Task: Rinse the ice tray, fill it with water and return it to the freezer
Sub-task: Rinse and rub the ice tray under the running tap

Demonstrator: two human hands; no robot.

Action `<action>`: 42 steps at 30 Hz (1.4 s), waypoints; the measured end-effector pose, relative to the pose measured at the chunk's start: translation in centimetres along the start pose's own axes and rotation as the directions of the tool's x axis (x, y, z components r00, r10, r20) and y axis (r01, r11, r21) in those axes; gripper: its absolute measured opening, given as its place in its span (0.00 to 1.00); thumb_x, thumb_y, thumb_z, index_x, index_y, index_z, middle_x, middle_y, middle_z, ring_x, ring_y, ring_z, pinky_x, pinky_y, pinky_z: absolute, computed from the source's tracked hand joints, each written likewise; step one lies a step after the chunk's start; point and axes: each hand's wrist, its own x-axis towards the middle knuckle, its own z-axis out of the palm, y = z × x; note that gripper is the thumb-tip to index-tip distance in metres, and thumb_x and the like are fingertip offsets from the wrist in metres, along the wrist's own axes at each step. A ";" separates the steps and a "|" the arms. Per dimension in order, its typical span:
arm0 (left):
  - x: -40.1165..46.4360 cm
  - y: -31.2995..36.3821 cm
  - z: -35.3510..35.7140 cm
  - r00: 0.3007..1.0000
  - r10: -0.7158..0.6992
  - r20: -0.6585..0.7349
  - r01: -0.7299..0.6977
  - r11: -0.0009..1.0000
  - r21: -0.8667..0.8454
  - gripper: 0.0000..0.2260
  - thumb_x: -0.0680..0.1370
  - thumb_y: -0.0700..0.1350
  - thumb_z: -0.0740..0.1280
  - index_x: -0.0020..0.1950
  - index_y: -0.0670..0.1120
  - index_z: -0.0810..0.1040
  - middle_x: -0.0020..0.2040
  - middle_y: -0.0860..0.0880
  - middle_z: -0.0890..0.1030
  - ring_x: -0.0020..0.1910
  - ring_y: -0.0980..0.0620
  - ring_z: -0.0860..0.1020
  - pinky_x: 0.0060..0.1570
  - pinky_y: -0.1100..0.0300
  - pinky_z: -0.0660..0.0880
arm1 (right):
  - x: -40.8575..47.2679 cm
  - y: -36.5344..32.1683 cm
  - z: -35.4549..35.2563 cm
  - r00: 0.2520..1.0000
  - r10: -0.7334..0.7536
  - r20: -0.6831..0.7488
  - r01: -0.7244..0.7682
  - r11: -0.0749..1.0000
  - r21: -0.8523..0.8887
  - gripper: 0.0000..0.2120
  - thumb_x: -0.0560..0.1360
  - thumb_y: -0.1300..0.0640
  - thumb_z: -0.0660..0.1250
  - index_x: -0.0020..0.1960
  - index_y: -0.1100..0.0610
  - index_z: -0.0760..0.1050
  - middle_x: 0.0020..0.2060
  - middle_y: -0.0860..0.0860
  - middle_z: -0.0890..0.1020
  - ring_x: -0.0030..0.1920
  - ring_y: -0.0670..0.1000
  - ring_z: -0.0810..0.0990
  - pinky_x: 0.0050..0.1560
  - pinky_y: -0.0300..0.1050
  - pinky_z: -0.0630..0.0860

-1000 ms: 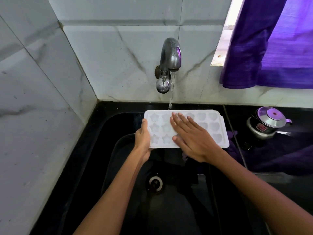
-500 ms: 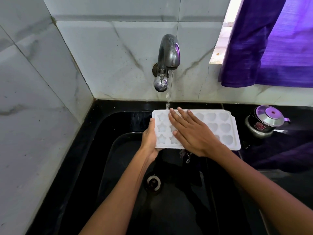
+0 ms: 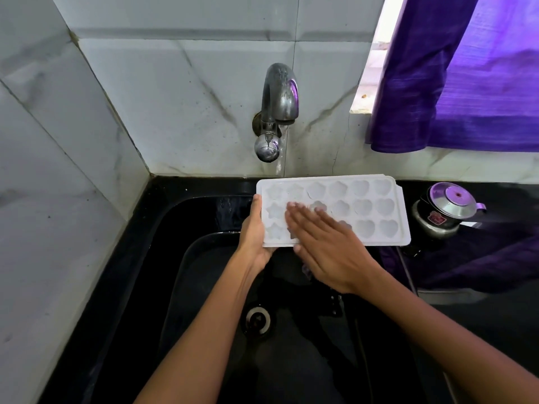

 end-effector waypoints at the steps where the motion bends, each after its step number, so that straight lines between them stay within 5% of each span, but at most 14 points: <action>1: 0.0 0.0 0.2 1.000 -0.002 0.014 0.002 1.000 0.005 0.29 0.78 0.63 0.55 0.66 0.42 0.74 0.61 0.41 0.79 0.60 0.43 0.78 0.62 0.45 0.73 | 0.1 0.4 -0.1 0.998 0.060 -0.016 -0.060 0.998 -0.008 0.27 0.81 0.48 0.44 0.76 0.61 0.56 0.76 0.56 0.58 0.76 0.53 0.54 0.74 0.48 0.48; 9: -0.6 -1.1 2.4 0.995 -0.017 0.095 0.011 0.998 0.067 0.26 0.77 0.62 0.58 0.64 0.45 0.77 0.59 0.43 0.81 0.59 0.46 0.79 0.64 0.48 0.71 | 4.1 -0.7 -0.2 0.970 0.231 -0.080 -0.232 0.973 0.009 0.29 0.79 0.48 0.47 0.74 0.64 0.59 0.75 0.60 0.60 0.76 0.57 0.56 0.74 0.53 0.49; 14: -0.5 0.0 1.1 0.999 -0.036 0.034 0.035 0.999 0.029 0.29 0.78 0.63 0.56 0.63 0.42 0.77 0.58 0.42 0.81 0.53 0.47 0.81 0.45 0.59 0.80 | 2.9 -1.9 0.6 0.999 0.009 -0.039 -0.009 1.000 0.006 0.27 0.79 0.51 0.47 0.74 0.61 0.62 0.73 0.57 0.65 0.74 0.54 0.62 0.72 0.51 0.52; 16: -0.4 0.5 0.0 0.999 -0.034 -0.026 0.034 0.999 -0.006 0.31 0.77 0.64 0.55 0.64 0.40 0.76 0.60 0.40 0.80 0.56 0.44 0.80 0.53 0.54 0.78 | 1.9 -2.1 1.0 0.999 -0.018 -0.035 0.019 0.999 0.029 0.26 0.80 0.50 0.47 0.74 0.60 0.62 0.73 0.55 0.65 0.74 0.53 0.62 0.71 0.51 0.53; 23: -1.5 1.0 -4.0 0.992 -0.002 -0.128 -0.005 0.998 -0.061 0.26 0.78 0.63 0.54 0.64 0.45 0.75 0.57 0.42 0.82 0.55 0.42 0.81 0.52 0.46 0.77 | 1.9 -2.7 1.7 0.965 0.253 0.071 -0.262 0.933 0.247 0.37 0.74 0.39 0.33 0.77 0.59 0.40 0.77 0.54 0.41 0.77 0.50 0.37 0.75 0.45 0.34; 26: -2.3 0.9 -4.9 0.989 -0.002 -0.149 -0.005 0.999 -0.045 0.27 0.78 0.64 0.55 0.64 0.45 0.75 0.57 0.41 0.82 0.54 0.42 0.81 0.54 0.46 0.76 | 3.3 -4.1 1.9 0.949 0.307 0.073 -0.314 0.902 0.295 0.39 0.73 0.39 0.32 0.77 0.61 0.40 0.77 0.56 0.41 0.77 0.51 0.36 0.73 0.45 0.31; 36: -4.1 1.5 -6.8 0.984 0.046 -0.172 -0.043 0.999 0.020 0.23 0.79 0.62 0.53 0.56 0.48 0.79 0.53 0.45 0.83 0.52 0.49 0.81 0.54 0.53 0.75 | 6.5 -8.2 2.5 0.991 -0.125 -0.045 0.133 0.942 0.307 0.27 0.80 0.51 0.43 0.77 0.59 0.53 0.77 0.54 0.55 0.77 0.51 0.49 0.76 0.45 0.41; 42: -5.2 2.7 -9.3 0.963 0.052 -0.264 -0.054 0.999 -0.002 0.24 0.79 0.62 0.52 0.57 0.46 0.78 0.53 0.42 0.82 0.51 0.42 0.80 0.48 0.49 0.77 | 4.2 -2.8 3.6 0.998 0.007 0.060 -0.027 0.942 0.334 0.31 0.78 0.42 0.38 0.78 0.55 0.45 0.78 0.50 0.47 0.77 0.49 0.42 0.75 0.44 0.38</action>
